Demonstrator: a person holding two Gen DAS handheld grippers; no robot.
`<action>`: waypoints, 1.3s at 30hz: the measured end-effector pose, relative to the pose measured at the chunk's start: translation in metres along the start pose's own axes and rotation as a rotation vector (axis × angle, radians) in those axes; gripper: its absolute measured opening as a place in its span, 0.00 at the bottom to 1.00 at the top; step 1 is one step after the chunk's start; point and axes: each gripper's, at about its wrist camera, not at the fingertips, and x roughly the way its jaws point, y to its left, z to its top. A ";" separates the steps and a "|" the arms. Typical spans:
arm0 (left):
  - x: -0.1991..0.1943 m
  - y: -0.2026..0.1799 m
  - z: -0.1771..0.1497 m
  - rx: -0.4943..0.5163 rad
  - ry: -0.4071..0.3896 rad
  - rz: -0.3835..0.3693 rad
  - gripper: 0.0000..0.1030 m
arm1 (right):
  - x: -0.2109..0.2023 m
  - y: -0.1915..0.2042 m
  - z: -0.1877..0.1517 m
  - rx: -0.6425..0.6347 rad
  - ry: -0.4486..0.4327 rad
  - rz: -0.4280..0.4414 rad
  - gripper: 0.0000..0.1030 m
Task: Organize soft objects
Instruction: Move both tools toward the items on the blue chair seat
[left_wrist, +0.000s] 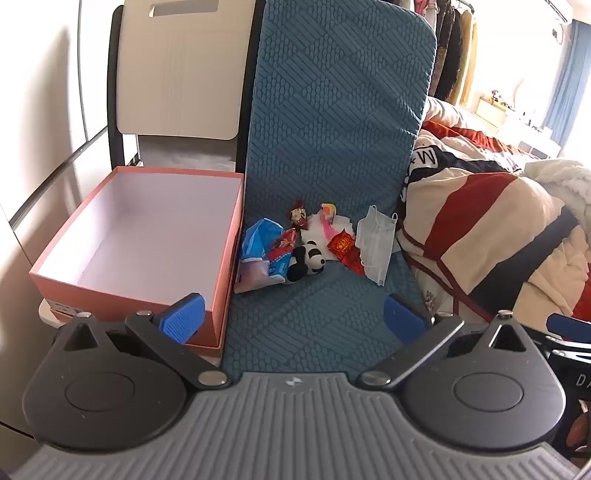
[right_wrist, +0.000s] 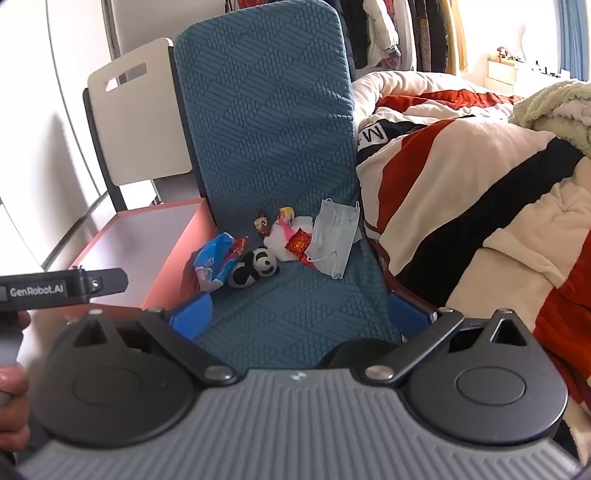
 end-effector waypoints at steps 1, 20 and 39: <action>0.000 0.000 0.000 0.000 0.000 -0.002 1.00 | 0.000 0.001 -0.001 -0.002 0.000 0.000 1.00; -0.002 0.009 -0.010 0.035 -0.005 -0.048 1.00 | -0.007 0.015 -0.020 -0.045 -0.058 0.017 1.00; 0.017 -0.005 -0.018 0.042 -0.020 -0.014 1.00 | -0.005 -0.007 -0.022 -0.065 -0.063 0.019 1.00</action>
